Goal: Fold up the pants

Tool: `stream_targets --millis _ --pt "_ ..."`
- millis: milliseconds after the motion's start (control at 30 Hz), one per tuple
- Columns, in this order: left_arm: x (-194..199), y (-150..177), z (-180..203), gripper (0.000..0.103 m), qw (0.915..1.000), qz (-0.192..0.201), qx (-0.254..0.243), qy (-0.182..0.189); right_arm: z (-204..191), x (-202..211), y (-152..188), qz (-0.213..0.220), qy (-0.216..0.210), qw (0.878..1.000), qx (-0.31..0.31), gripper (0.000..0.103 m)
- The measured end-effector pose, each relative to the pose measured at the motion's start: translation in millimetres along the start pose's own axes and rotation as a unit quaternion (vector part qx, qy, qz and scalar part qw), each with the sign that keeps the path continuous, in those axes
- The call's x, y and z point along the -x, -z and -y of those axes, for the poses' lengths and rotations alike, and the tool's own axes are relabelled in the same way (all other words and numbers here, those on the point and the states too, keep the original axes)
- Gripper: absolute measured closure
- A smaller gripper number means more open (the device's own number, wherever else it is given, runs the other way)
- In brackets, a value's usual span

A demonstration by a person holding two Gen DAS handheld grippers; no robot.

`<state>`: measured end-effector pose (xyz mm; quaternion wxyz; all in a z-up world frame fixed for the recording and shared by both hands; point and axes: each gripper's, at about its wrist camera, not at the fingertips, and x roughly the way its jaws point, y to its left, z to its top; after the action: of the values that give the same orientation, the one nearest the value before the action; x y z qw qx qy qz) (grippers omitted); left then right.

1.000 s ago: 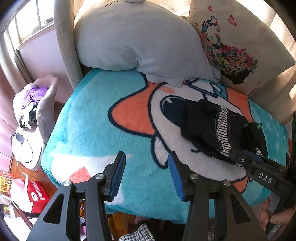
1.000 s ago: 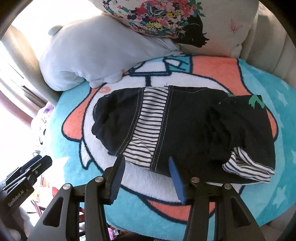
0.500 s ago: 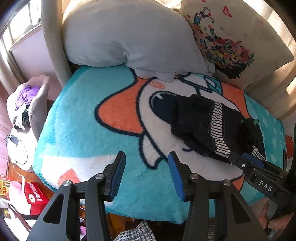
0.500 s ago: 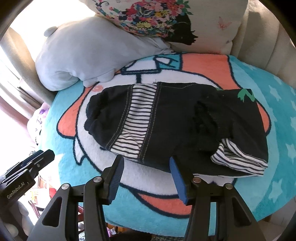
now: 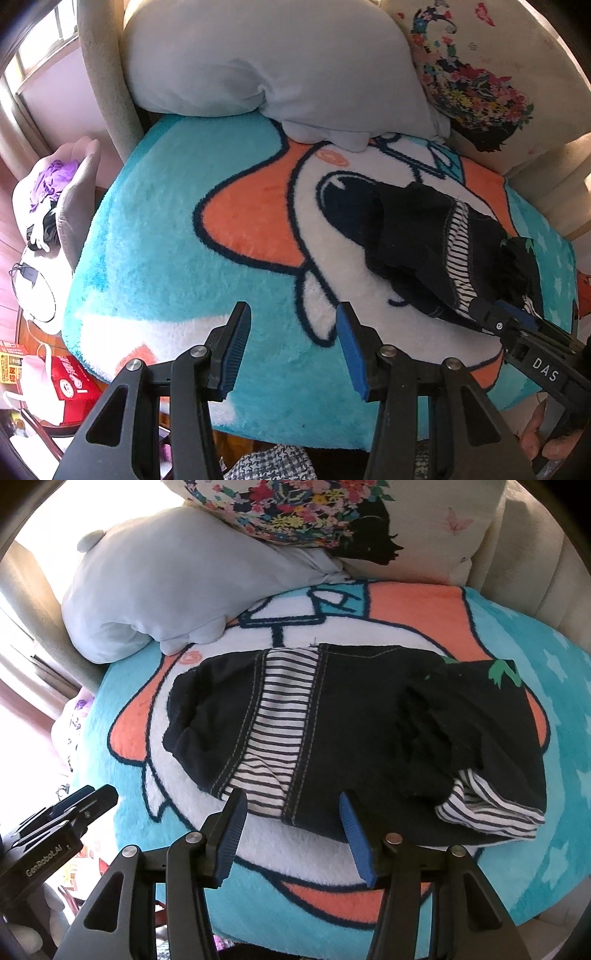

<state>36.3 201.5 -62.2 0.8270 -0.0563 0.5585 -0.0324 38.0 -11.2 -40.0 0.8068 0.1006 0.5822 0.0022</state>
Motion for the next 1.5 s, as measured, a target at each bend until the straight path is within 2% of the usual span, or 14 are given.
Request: stream_targets --millis 400,567,667,767,867,1033,1100,1200,1233,1400,1500 --pt "-13 -5 -22 0.056 0.9995 -0.02 0.023 -0.006 -14 -12 -20 -0.005 0.0 1.0 0.007 0.045" --pt "-15 -3 -35 0.056 0.9987 -0.028 0.042 -0.012 -28 -23 -52 -0.011 -0.007 1.0 0.015 0.027" --pt "-15 1 -43 0.056 0.9981 -0.03 0.051 -0.017 -39 -40 -66 -0.033 -0.024 0.999 0.014 0.024" --pt "-16 6 -53 0.056 0.997 -0.035 0.065 -0.023 -55 -58 -74 -0.049 -0.02 0.998 0.016 0.022" --pt "-16 10 -60 0.056 0.996 -0.038 0.076 -0.026 -76 -75 -76 -0.056 0.021 0.997 0.044 0.017" --pt "-13 17 -68 0.056 0.9952 -0.036 0.089 -0.021 -97 -100 -72 -0.053 0.106 0.988 0.1 0.016" --pt "-11 18 -69 0.056 0.9949 -0.033 0.094 -0.013 -100 -99 -71 -0.049 0.105 0.987 0.112 0.021" --pt "-10 19 -68 0.056 0.994 -0.034 0.104 0.007 -98 -89 -71 -0.043 0.108 0.985 0.127 0.066" --pt "-10 19 -66 0.056 0.9937 -0.035 0.106 0.015 -96 -86 -72 -0.045 0.1 0.986 0.129 0.076" --pt "-11 16 -51 0.056 0.9932 -0.031 0.1 0.05 -81 -57 -69 -0.029 0.038 0.994 0.1 0.079" --pt "-12 14 -36 0.056 0.9931 -0.033 0.088 0.071 -73 -40 -66 -0.019 0.017 0.995 0.093 0.079"
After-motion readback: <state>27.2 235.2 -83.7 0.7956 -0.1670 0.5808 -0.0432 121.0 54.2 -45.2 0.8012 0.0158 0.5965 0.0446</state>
